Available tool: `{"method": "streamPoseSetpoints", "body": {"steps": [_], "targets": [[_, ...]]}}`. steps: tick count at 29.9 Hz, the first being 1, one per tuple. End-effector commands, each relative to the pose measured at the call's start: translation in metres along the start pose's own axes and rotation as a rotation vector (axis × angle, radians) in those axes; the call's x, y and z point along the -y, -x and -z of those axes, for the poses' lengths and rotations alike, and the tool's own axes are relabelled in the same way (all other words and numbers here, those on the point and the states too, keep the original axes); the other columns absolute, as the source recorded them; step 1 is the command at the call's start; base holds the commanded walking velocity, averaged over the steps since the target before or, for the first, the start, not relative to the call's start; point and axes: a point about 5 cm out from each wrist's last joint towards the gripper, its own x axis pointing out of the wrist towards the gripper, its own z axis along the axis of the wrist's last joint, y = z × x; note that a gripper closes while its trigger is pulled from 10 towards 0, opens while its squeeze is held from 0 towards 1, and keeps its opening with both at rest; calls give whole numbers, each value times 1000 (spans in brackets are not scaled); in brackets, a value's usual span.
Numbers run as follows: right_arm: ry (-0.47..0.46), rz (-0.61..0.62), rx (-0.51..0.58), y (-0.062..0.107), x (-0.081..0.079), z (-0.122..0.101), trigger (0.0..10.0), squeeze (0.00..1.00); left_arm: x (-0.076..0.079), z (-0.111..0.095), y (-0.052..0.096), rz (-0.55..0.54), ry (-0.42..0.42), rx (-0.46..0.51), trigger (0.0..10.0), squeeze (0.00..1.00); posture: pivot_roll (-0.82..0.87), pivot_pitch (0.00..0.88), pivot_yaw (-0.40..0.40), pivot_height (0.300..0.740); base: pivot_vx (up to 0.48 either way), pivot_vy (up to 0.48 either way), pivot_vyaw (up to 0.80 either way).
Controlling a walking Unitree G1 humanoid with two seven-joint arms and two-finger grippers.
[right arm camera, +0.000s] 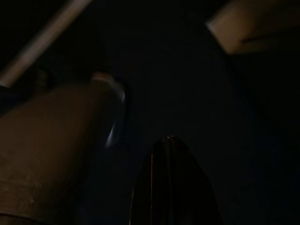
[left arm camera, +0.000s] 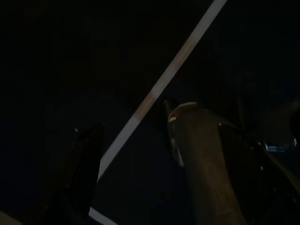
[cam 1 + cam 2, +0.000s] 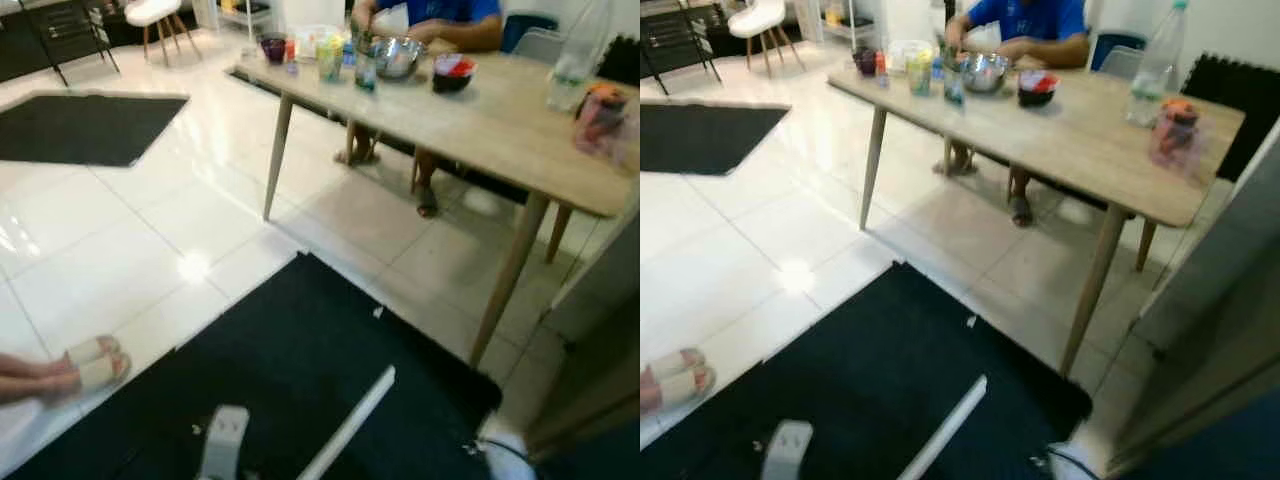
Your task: Restocking fridge
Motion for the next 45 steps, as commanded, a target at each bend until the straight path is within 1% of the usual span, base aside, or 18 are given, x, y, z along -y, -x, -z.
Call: {"method": "streamPoseSetpoints", "body": {"steps": [1,12,43,45], "targets": [[9,30,-16,2,11,5,10000,0,2,2,0,7,-4,-9,10000,0,-12,67,19,740,330,0,0],[16,29,-20,2,13,5,10000,0,2,-1,-1,8,-13,-4,10000,0,-12,59,17,740,332,0,0],[13,25,-27,2,12,7,10000,0,6,2,-1,12,-9,-12,10000,0,-17,62,13,740,332,0,0],[20,23,-34,2,11,8,10000,0,6,1,-1,13,-9,-10,10000,0,-16,62,13,740,328,0,-647]]}}
